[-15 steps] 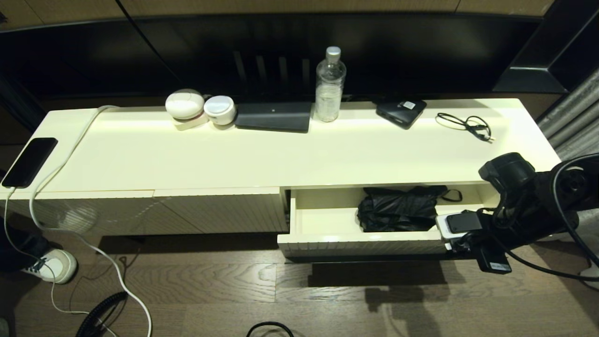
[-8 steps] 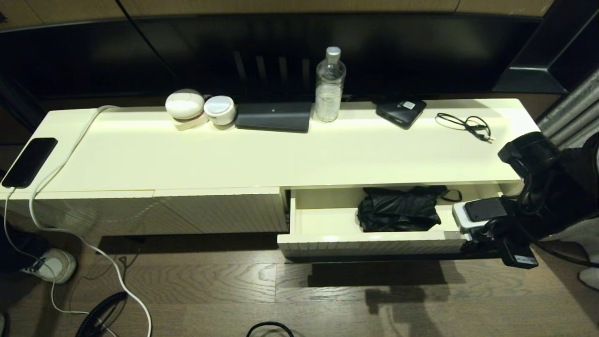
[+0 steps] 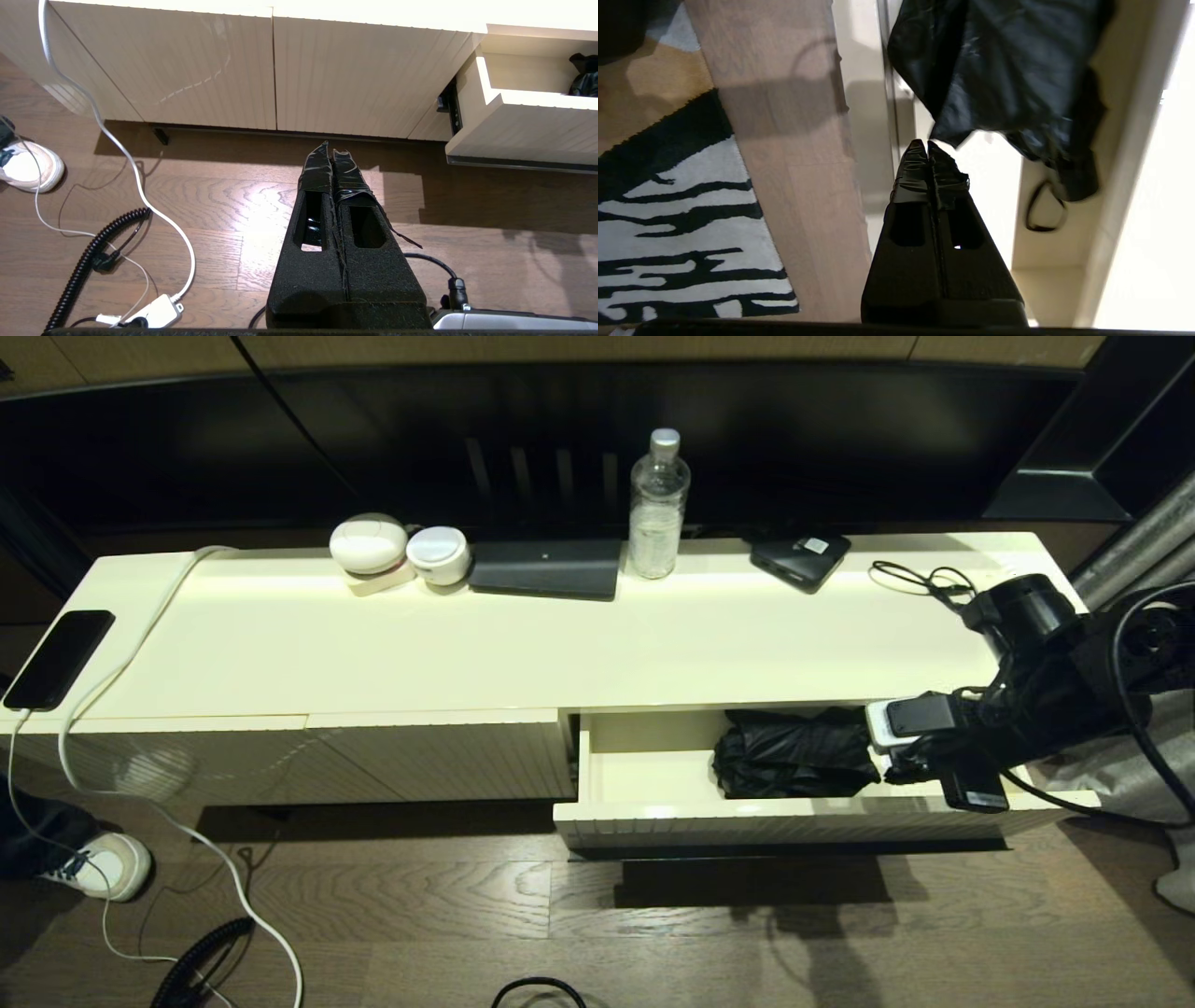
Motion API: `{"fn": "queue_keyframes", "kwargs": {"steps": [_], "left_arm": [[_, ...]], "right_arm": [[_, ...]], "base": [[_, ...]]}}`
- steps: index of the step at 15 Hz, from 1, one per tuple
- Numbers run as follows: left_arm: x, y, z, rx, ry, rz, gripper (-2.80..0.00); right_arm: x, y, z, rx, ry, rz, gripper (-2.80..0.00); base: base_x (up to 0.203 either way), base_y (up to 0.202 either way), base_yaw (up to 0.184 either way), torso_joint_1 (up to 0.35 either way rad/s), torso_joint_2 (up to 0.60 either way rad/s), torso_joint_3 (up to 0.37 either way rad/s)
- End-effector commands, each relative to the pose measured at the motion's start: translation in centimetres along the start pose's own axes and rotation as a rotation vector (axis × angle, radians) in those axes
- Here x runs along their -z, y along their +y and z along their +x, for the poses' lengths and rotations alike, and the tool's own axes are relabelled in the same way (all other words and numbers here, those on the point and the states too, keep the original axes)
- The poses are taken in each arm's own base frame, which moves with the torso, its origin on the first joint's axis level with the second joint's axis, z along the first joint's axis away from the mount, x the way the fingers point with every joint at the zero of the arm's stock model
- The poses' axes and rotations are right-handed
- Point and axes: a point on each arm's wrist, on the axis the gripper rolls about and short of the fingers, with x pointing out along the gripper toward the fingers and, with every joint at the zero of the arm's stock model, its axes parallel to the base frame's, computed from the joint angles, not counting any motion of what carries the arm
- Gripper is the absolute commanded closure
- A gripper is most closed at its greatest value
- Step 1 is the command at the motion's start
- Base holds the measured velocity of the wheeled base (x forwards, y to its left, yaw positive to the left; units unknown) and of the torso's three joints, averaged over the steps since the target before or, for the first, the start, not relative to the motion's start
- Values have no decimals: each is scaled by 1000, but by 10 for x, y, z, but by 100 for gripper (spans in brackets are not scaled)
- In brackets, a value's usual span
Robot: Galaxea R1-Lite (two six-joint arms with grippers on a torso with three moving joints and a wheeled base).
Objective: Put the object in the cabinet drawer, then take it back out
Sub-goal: Open the drawer
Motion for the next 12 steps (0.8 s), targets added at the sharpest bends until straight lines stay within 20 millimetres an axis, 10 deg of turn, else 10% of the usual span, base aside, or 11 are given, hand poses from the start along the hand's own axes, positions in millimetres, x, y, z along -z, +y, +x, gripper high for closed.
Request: {"fn": "queue_keyframes", "kwargs": {"steps": [1, 12], "left_arm": [[0, 0, 0, -1, -2, -1, 0], [0, 0, 0, -1, -2, -1, 0]], "right_arm": [[8, -5, 28, -18, 10, 6, 0], [8, 25, 21, -129, 26, 15, 0]], "base": [[0, 0, 0, 0, 0, 0], [0, 0, 0, 0, 0, 0]]}}
